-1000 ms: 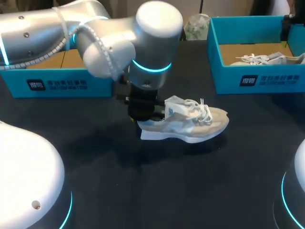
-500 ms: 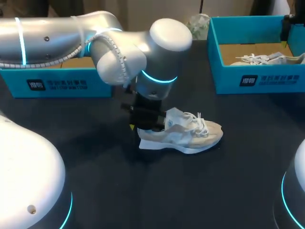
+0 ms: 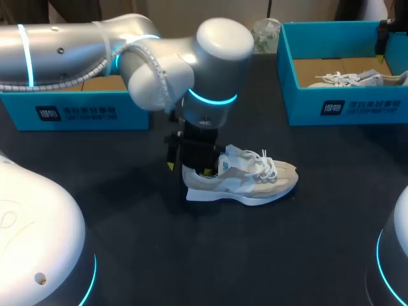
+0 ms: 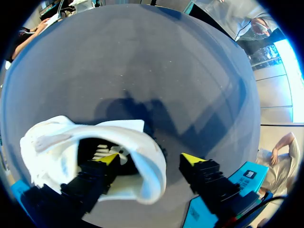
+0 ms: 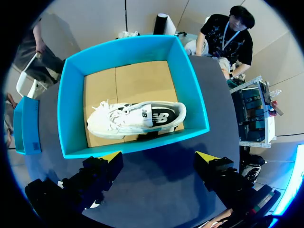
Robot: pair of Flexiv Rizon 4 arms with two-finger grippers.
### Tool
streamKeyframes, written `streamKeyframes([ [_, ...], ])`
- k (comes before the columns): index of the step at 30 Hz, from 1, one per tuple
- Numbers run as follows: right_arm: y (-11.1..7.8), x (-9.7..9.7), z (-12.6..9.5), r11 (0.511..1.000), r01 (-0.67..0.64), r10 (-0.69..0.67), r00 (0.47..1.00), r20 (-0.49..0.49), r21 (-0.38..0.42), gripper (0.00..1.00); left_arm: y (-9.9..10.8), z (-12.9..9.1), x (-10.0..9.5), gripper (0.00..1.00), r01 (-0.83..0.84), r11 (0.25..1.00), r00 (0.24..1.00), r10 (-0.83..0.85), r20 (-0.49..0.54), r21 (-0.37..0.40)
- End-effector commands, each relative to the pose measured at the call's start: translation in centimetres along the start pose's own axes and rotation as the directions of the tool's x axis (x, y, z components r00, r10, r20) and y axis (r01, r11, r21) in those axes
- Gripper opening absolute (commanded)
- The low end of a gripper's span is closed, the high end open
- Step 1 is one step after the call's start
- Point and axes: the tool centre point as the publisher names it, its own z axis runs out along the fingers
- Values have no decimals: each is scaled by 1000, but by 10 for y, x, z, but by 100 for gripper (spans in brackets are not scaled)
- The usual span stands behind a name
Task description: Take the shoe out of the shoebox, open the shoe tongue, remove and reinsert the insole, then place the shoe into the shoebox
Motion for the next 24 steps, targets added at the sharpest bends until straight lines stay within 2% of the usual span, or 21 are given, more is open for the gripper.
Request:
streamKeyframes([
  [1,-1,0,0,1000,-1,1,1000,-1,-2,100,-4,-28,22,100,1,1000,996,0,92,-5],
  [9,-1,0,0,1000,-1,1,1000,-1,-2,100,1,-71,29,100,9,1000,969,-7,246,-7],
  [15,-1,0,0,1000,-1,1,1000,-1,-2,100,-2,-80,48,100,21,988,909,-82,408,151],
  [20,-1,0,0,1000,-1,1,1000,-1,-2,100,-11,-81,66,100,14,967,873,-137,469,256],
  [24,-1,0,0,1000,-1,1,1000,-1,-2,100,-11,-81,66,100,14,967,873,-137,469,256],
])
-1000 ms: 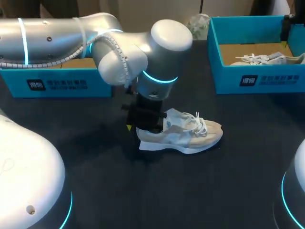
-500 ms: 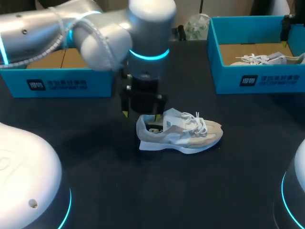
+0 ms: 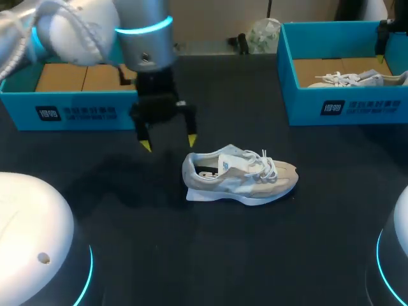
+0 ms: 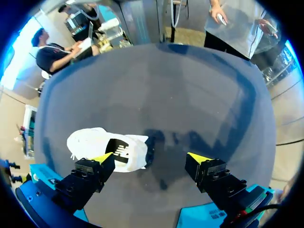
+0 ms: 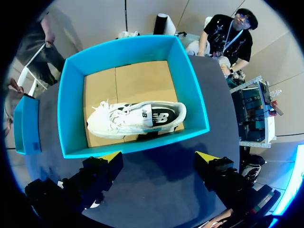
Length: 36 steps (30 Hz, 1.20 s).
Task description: Take the shoe out of the shoebox, open the shoe tongue, remove and reinsert the insole, then place the shoe into the shoebox
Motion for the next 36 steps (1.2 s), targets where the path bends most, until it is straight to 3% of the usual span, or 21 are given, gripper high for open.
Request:
streamKeyframes([
  [1,-1,0,0,1000,-1,1,1000,-1,-2,100,2,-1,11,100,-5,1000,988,4,154,5],
  [17,-1,0,0,1000,-1,1,1000,-1,-2,100,2,-1,11,100,-5,1000,988,4,154,5],
  [21,-1,0,0,1000,-1,1,1000,-1,-2,100,0,-11,17,100,63,989,973,-90,214,132],
  [31,-1,0,0,1000,-1,1,1000,-1,-2,100,-2,-33,42,100,311,894,842,-417,343,323],
  [33,-1,0,0,1000,-1,1,1000,-1,-2,100,-5,-32,47,100,341,876,820,-454,347,342],
  [36,-1,0,0,1000,-1,1,1000,-1,-2,100,-13,-25,56,100,355,831,764,-522,380,428],
])
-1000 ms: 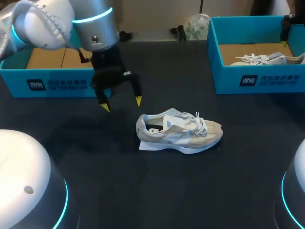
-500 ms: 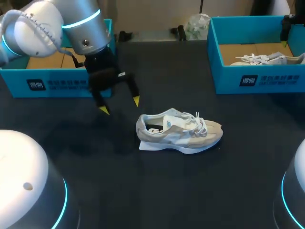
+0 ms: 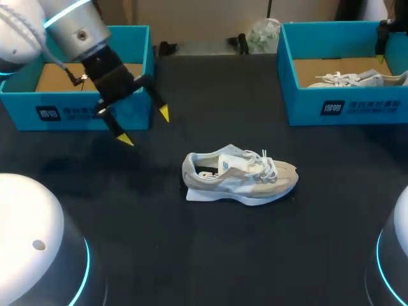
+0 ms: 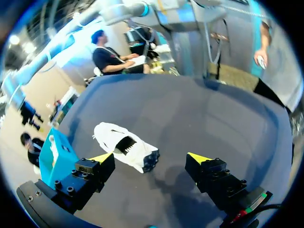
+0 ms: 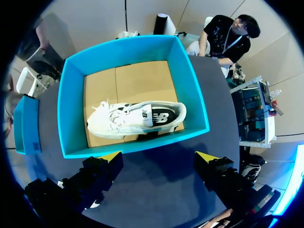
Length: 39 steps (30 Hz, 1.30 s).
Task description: Take the shoe out of the shoebox, open the shoe tongue, remove and reinsert the insole, then place the shoe into the shoebox
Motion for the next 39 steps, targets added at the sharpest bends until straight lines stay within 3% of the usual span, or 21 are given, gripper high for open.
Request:
streamKeyframes([
  [1,-1,0,0,1000,-1,1,1000,-1,-2,100,-1,8,22,100,94,991,981,-109,163,99],
  [4,-1,0,0,1000,-1,1,1000,-1,-2,100,-1,13,33,100,132,970,956,-179,233,203],
  [22,-1,0,0,1000,-1,1,1000,-1,-2,100,-1,13,33,100,146,965,950,-198,239,218],
  [29,-1,0,0,1000,-1,1,1000,-1,-2,100,-5,9,38,100,371,898,838,-433,332,236],
  [33,-1,0,0,1000,-1,1,1000,-1,-2,100,-7,9,42,100,443,839,761,-538,362,316],
  [39,-1,0,0,1000,-1,1,1000,-1,-2,100,1,17,49,100,495,792,670,-610,423,357],
])
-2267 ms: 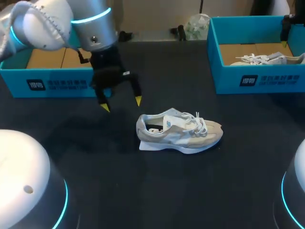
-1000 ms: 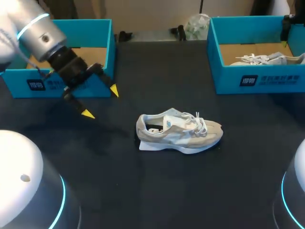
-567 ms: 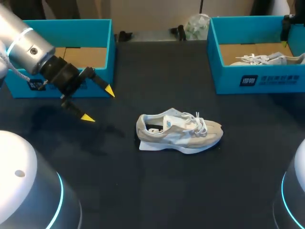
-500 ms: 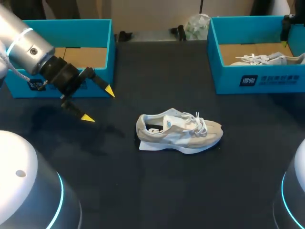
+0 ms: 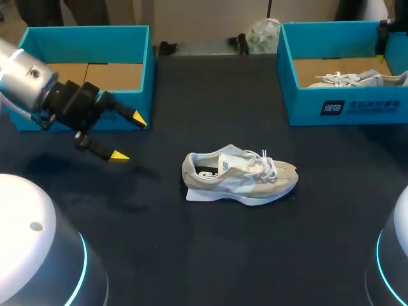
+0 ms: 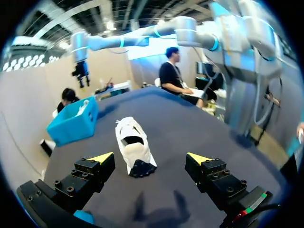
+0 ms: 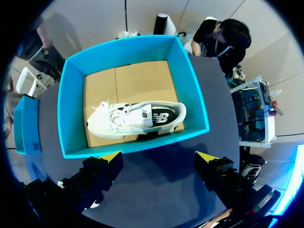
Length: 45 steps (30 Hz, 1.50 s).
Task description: Take the shoe out of the shoebox, open the shoe tongue, remove and reinsert the insole, then place the shoe into the shoebox
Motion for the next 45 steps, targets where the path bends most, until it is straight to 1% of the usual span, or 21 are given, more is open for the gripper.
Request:
streamKeyframes([
  [1,-1,0,0,1000,-1,1,1000,-1,-2,100,11,6,11,100,38,999,985,-40,168,17],
  [4,-1,0,0,1000,-1,1,1000,-1,-2,100,21,9,11,100,69,997,974,-76,214,43],
  [6,-1,0,0,1000,-1,1,1000,-1,-2,100,26,13,12,100,82,996,968,-90,232,45],
  [8,-1,0,0,1000,-1,1,1000,-1,-2,100,30,18,13,100,92,993,965,-107,241,69],
  [9,-1,0,0,1000,-1,1,1000,-1,-2,100,34,20,13,100,93,994,964,-106,243,61],
  [10,-1,0,0,1000,-1,1,1000,-1,-2,100,37,22,14,100,95,992,959,-115,259,87],
  [11,-1,0,0,1000,-1,1,1000,-1,-2,100,41,25,14,100,103,991,957,-122,262,86],
  [12,-1,0,0,1000,-1,1,1000,-1,-2,100,46,27,14,100,99,993,957,-114,266,67],
  [13,-1,0,0,1000,-1,1,1000,-1,-2,100,50,30,15,100,104,991,955,-123,271,84],
  [15,-1,0,0,1000,-1,1,1000,-1,-2,100,59,35,15,100,100,991,955,-122,270,93],
  [17,-1,0,0,1000,-1,1,1000,-1,-2,100,71,40,16,100,119,990,954,-135,267,77],
  [20,-1,0,0,1000,-1,1,1000,-1,-2,100,86,45,16,100,149,984,944,-171,283,98],
  [27,-1,0,0,1000,-1,1,1000,-1,-2,100,109,54,14,100,178,980,932,-196,305,84],
  [32,-1,0,0,1000,-1,1,1000,-1,-2,100,121,57,14,100,205,975,919,-221,326,83],
  [33,-1,0,0,1000,-1,1,1000,-1,-2,100,123,58,14,100,214,972,915,-233,329,93],
  [35,-1,0,0,1000,-1,1,1000,-1,-2,100,127,60,13,100,215,973,916,-230,329,84],
  [37,-1,0,0,1000,-1,1,1000,-1,-2,100,130,64,12,100,202,974,921,-223,319,99],
  [45,-1,0,0,1000,-1,1,1000,-1,-2,100,130,64,12,100,202,974,921,-223,319,99],
])
